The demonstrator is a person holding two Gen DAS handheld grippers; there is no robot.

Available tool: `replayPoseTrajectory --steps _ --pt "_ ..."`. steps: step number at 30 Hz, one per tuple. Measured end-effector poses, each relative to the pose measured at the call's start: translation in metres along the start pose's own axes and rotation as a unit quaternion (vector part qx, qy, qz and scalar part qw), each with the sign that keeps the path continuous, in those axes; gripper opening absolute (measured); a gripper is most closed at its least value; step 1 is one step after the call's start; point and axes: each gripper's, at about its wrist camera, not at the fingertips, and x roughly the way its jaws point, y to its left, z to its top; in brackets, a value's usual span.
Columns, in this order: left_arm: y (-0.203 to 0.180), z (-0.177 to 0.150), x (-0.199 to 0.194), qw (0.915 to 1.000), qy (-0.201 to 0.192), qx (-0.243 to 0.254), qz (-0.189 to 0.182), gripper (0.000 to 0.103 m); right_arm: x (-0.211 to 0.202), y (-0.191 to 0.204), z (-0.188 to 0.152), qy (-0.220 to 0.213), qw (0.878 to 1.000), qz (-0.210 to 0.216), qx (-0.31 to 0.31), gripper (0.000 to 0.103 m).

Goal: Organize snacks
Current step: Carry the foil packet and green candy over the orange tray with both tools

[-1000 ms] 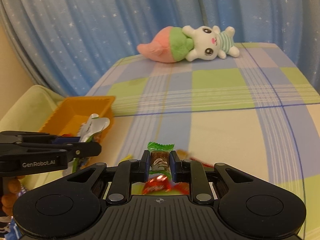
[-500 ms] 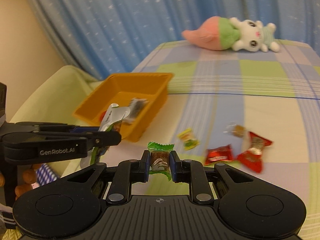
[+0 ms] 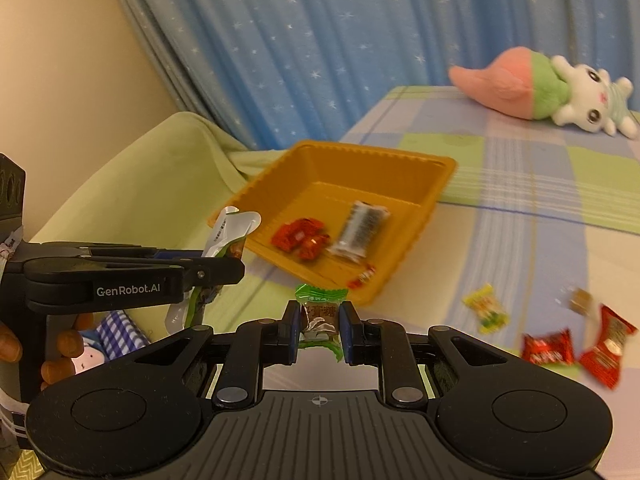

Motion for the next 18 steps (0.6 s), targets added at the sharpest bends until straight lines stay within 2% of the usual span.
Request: replayPoseTrajectory --steps 8,18 --pt "0.029 0.031 0.009 0.9997 -0.021 0.012 0.006 0.027 0.035 0.012 0.029 -0.016 1.000 -0.013 -0.003 0.021" --pt "0.042 0.069 0.048 0.9992 -0.019 0.036 -0.008 0.027 0.063 0.004 0.057 -0.030 0.998 -0.052 0.012 0.021"
